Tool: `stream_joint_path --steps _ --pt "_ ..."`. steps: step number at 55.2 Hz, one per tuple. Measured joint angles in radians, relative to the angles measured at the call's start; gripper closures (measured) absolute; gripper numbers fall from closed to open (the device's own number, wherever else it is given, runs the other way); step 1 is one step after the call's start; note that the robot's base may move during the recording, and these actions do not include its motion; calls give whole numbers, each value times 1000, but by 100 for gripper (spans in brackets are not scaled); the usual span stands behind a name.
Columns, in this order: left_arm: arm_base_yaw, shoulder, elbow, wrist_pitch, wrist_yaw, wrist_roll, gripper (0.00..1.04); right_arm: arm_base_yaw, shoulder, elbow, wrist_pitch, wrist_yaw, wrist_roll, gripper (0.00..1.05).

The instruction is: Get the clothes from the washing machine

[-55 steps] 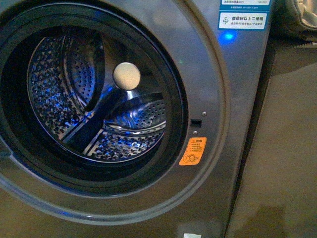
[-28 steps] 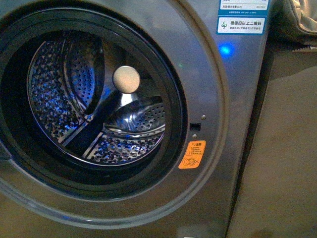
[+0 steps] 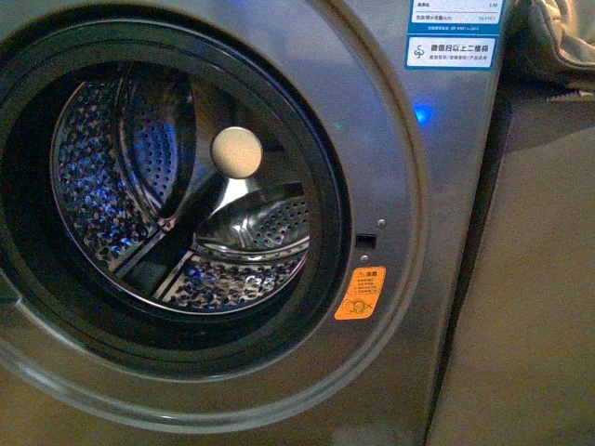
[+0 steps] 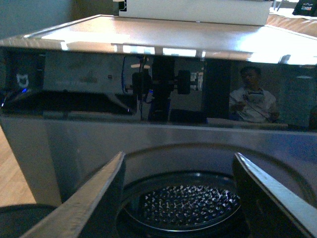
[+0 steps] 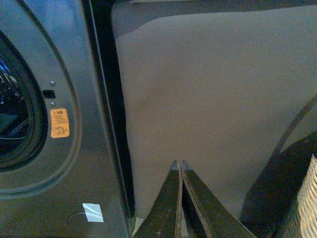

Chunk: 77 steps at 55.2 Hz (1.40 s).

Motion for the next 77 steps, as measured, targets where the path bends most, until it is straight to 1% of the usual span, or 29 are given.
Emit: stream_joint_path --steps 2,6,7,9,14,17,18,27,38,64,77 --pt "1 -75 -131 68 1 6 49 0 -2 0 0 -2 0 102" --pt "3 -175 -323 159 0 12 63 0 -2 0 0 -2 0 102" --pt "4 -186 -345 170 0 13 65 0 -2 0 0 -2 0 102" --pt "5 -223 -430 206 0 15 72 0 -2 0 0 -2 0 102" --pt "5 -269 -554 253 1 19 84 0 -2 0 0 -2 0 102" --pt "5 -309 -674 305 1 21 99 0 -2 0 0 -2 0 102" --pt "5 -320 -701 316 2 21 102 0 -2 0 0 -2 0 102" --pt "5 -449 -924 417 1 22 101 0 -2 0 0 -2 0 102" --pt "5 -547 -1086 471 1 22 101 0 -2 0 0 -2 0 102" --pt "5 -683 -1234 486 1 22 101 0 -2 0 0 -2 0 102" --pt "5 -755 -1279 463 1 22 101 0 -2 0 0 -2 0 102"
